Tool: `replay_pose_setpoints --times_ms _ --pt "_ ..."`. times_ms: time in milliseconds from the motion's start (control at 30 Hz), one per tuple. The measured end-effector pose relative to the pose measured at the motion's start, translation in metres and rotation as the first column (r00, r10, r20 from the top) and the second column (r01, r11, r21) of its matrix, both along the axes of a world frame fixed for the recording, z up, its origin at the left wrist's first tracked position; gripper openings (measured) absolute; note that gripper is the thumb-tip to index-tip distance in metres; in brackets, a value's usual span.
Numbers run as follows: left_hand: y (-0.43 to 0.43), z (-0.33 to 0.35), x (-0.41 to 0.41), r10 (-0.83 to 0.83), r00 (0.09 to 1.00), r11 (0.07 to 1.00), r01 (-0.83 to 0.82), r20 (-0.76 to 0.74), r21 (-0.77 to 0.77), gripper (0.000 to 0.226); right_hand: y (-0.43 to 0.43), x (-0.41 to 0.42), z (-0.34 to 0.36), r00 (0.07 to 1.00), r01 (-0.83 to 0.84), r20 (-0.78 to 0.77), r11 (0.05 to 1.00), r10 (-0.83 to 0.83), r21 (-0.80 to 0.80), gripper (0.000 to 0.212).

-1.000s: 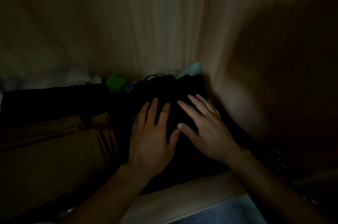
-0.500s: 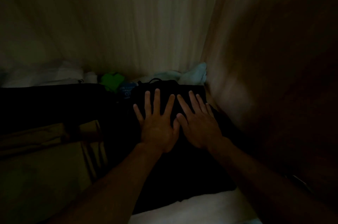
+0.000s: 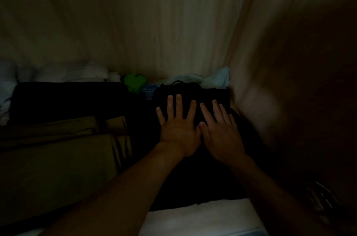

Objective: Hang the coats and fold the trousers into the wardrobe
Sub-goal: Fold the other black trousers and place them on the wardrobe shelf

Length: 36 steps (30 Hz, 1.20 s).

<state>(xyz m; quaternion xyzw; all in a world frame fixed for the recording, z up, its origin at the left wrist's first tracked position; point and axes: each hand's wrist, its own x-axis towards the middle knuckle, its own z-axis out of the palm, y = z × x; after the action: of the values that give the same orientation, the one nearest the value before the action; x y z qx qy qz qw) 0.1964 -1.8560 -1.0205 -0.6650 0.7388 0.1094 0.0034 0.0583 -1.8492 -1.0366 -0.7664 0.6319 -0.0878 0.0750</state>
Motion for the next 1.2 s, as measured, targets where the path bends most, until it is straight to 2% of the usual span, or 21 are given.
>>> replay_pose_setpoints --times_ms 100,233,367,500,600,700,800,867,933,1000,1100,1200 --pt "0.016 0.022 0.005 -0.081 0.996 0.996 0.080 0.026 0.037 0.071 0.015 0.008 0.006 0.999 0.030 0.011 0.998 -0.031 0.050 0.059" --pt "0.050 0.041 0.026 -0.231 0.973 0.957 0.232 0.025 -0.176 0.078 0.032 0.023 0.019 0.960 0.050 0.277 0.999 -0.044 -0.014 0.065" --pt "0.088 0.054 0.071 -0.191 0.982 0.923 0.183 0.008 -0.337 0.069 0.048 0.055 0.038 0.859 0.012 0.512 0.997 0.032 -0.083 0.060" --pt "0.123 0.071 0.130 -0.110 0.993 0.869 0.114 0.036 -0.481 0.061 0.067 0.105 0.063 0.762 -0.075 0.636 0.992 0.125 -0.104 0.052" --pt "0.139 0.086 0.176 -0.065 0.995 0.867 0.092 0.072 -0.491 0.068 0.080 0.142 0.078 0.714 -0.295 0.626 0.946 0.314 -0.137 0.060" --pt "0.146 0.095 0.218 0.005 0.990 0.935 0.045 0.140 -0.351 0.091 0.080 0.168 0.085 0.735 -0.502 0.484 0.861 0.475 -0.083 0.073" --pt "0.146 0.094 0.253 0.043 0.975 0.980 0.002 0.219 -0.199 0.116 0.069 0.184 0.082 0.773 -0.588 0.323 0.808 0.545 0.044 0.093" --pt "0.142 0.092 0.266 0.058 0.962 0.982 -0.007 0.266 -0.188 0.120 0.062 0.191 0.080 0.810 -0.565 0.242 0.822 0.535 0.074 0.102" --pt "0.137 0.089 0.269 0.068 0.947 0.975 0.004 0.315 -0.222 0.114 0.056 0.196 0.081 0.850 -0.513 0.160 0.858 0.503 0.025 0.102" --pt "0.133 0.084 0.267 0.069 0.943 0.962 0.024 0.325 -0.274 0.102 0.053 0.201 0.081 0.871 -0.477 0.126 0.879 0.476 -0.018 0.092" --pt "0.134 0.083 0.260 0.054 0.947 0.948 0.051 0.318 -0.314 0.080 0.058 0.198 0.078 0.839 -0.490 0.246 0.871 0.485 -0.044 0.072" --pt "0.139 0.091 0.249 0.012 0.944 0.900 0.133 0.330 -0.415 0.071 0.067 0.185 0.084 0.793 -0.486 0.376 0.870 0.479 -0.085 0.068"
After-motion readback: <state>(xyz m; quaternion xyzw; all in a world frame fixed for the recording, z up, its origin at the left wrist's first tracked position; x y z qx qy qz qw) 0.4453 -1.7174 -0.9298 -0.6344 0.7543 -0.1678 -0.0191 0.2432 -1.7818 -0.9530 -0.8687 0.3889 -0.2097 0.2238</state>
